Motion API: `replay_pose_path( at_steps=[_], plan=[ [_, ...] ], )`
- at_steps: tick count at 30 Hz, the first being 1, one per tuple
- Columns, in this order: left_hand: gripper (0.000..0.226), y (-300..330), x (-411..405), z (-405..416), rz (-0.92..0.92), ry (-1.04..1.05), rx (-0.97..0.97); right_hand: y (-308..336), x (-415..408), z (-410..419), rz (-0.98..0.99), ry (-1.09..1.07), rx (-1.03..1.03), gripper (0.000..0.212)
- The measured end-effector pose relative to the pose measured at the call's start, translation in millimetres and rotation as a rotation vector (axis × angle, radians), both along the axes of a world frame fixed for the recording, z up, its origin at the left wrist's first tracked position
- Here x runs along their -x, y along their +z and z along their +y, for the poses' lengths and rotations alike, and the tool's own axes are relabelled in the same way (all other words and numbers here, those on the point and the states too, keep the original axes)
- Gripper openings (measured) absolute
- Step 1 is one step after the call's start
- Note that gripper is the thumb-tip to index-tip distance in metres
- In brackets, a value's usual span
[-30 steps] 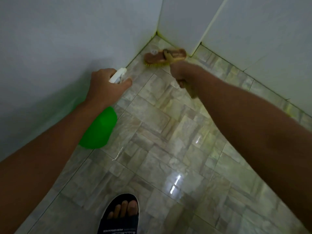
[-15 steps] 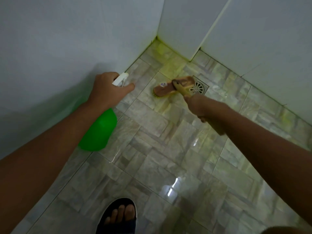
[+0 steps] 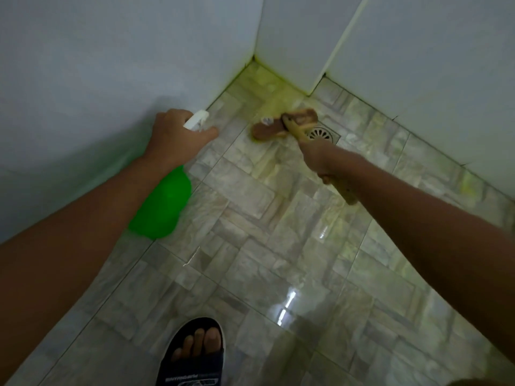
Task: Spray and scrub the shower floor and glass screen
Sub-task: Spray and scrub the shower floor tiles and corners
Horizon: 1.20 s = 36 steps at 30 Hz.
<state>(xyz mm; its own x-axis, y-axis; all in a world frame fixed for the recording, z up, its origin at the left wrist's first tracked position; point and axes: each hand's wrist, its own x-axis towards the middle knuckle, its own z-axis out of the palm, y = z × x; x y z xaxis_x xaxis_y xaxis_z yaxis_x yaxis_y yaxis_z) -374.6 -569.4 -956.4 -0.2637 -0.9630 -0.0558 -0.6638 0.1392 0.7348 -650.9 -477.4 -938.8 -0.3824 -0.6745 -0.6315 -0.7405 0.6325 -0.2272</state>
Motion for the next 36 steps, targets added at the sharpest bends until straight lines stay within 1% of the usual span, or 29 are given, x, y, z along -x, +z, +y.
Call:
replay_pose_path(
  at_steps=[1, 3, 5, 7, 9, 11, 14, 16, 19, 21, 25, 27, 29, 33, 34, 36],
  plan=[
    [0.060, 1, 3, 1, -0.004, 0.001, -0.008, -1, 6, 14, 0.017, -0.009, -0.031, 0.045],
    [0.058, 3, 6, 3, -0.013, 0.016, 0.048, -3, 17, 33, 0.053, -0.022, -0.083, 0.058],
    [0.057, 2, 3, 4, -0.018, 0.063, 0.115, -1, 21, 43, 0.074, -0.011, -0.098, 0.061],
    [0.054, 0, -3, 1, -0.017, 0.101, 0.140, 5, 21, 38, 0.079, 0.030, -0.084, 0.061],
    [0.054, -4, -8, -2, 0.008, 0.090, 0.165, 12, 22, 16, 0.114, 0.126, -0.029, 0.058],
    [0.054, -7, -11, -3, 0.032, 0.071, 0.198, 16, 23, -20, 0.140, 0.218, 0.071, 0.053],
    [0.057, -8, -13, 0, 0.076, 0.038, 0.227, 15, 17, -85, 0.139, 0.269, 0.222, 0.049],
    [0.057, -10, -13, 0, 0.086, 0.023, 0.230, 14, 11, -123, 0.150, 0.292, 0.245, 0.047],
    [0.054, -13, -10, -2, 0.103, 0.018, 0.214, 11, 9, -157, 0.213, 0.356, 0.161, 0.042],
    [0.054, -12, -8, -2, 0.122, 0.004, 0.217, 9, 14, -159, 0.237, 0.408, 0.134, 0.048],
    [0.054, -14, -4, -2, 0.093, -0.013, 0.209, -5, 21, -154, 0.227, 0.473, 0.068, 0.057],
    [0.055, -14, -3, -3, 0.084, -0.009, 0.211, -9, 31, -143, 0.236, 0.486, 0.036, 0.062],
    [0.055, -14, -6, -6, 0.083, 0.003, 0.202, -5, 48, -115, 0.242, 0.511, -0.011, 0.061],
    [0.056, -12, -9, -8, 0.104, 0.020, 0.183, 29, 72, -52, 0.285, 0.462, -0.186, 0.046],
    [0.055, -11, -7, -7, 0.106, 0.009, 0.184, 35, 74, -49, 0.300, 0.450, -0.196, 0.046],
    [0.056, -11, -4, -6, 0.119, 0.003, 0.162, 33, 68, -67, 0.342, 0.499, -0.164, 0.052]
  ],
)
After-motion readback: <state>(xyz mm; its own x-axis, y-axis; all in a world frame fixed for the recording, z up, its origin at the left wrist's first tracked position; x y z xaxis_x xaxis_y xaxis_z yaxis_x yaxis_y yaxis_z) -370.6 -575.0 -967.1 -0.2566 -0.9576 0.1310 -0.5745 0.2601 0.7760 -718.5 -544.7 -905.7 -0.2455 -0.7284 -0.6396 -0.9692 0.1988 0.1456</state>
